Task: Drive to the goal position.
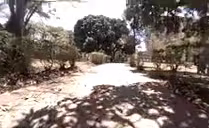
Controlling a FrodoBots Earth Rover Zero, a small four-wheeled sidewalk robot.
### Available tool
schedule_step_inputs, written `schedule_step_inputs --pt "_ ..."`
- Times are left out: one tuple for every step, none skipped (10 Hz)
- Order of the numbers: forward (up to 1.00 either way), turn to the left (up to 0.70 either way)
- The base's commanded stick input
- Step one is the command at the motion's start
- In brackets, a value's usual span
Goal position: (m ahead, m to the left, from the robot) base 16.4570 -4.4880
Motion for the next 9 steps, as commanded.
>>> schedule_step_inputs --pt "0.85 0.0" --pt "0.85 0.0" --pt "0.85 0.0" --pt "0.85 0.0" --pt "0.85 0.0" --pt "0.85 -0.01" --pt "0.85 -0.02" --pt "0.85 -0.03" --pt "0.85 -0.03"
